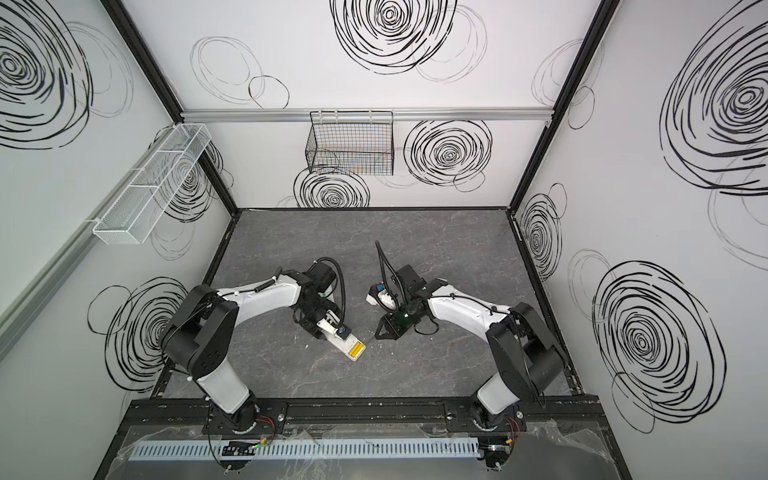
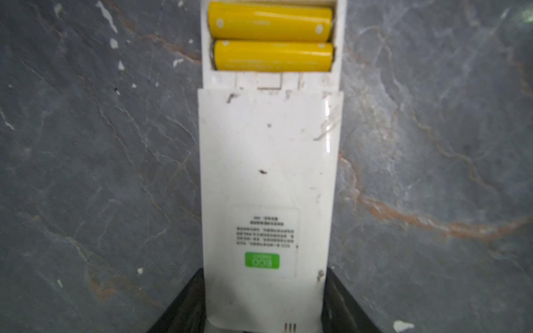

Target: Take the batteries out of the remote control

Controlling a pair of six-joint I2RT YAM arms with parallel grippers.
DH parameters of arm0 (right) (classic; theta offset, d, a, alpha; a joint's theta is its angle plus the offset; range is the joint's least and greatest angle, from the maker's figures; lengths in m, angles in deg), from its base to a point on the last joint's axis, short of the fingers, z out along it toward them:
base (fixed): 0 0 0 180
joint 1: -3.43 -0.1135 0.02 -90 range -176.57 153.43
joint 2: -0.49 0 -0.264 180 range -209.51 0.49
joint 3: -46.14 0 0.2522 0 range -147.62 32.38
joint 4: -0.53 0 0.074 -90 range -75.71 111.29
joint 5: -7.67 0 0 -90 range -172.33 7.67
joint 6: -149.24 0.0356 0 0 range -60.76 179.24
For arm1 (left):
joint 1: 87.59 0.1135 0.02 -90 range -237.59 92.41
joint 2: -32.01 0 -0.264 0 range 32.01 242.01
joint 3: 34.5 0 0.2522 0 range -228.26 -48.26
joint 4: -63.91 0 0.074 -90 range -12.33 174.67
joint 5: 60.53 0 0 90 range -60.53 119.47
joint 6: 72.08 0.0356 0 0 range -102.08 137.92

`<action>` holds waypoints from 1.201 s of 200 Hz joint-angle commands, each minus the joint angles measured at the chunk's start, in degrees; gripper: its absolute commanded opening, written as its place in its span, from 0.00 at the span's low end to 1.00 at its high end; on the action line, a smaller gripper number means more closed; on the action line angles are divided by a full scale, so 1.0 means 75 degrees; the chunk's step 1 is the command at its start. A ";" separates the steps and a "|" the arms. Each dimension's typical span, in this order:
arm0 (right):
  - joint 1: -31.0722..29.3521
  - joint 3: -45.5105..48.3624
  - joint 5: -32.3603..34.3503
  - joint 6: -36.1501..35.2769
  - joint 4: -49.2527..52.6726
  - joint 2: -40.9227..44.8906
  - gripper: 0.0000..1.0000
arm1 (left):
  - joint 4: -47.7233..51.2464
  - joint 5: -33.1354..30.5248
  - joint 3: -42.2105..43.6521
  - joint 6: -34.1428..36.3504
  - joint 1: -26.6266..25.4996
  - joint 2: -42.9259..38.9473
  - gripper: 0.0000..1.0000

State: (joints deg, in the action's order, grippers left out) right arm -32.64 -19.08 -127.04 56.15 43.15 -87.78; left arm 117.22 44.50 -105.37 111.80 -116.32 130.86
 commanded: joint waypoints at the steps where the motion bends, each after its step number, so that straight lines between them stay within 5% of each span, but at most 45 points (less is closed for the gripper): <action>1: -0.0056 -0.0069 -0.0025 -0.0238 0.0031 -0.0155 0.00 | 0.0538 -0.0162 0.0124 0.0345 0.0077 -0.0205 0.48; 240: -0.0282 -0.0559 -0.0078 -0.0290 0.0218 -0.0711 0.00 | 0.0529 -0.0047 0.0336 0.0461 -0.0043 -0.0288 0.48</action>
State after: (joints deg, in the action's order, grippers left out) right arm -34.09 -22.21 -127.23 55.34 43.70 -91.96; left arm 117.22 44.32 -104.08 113.07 -116.36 129.61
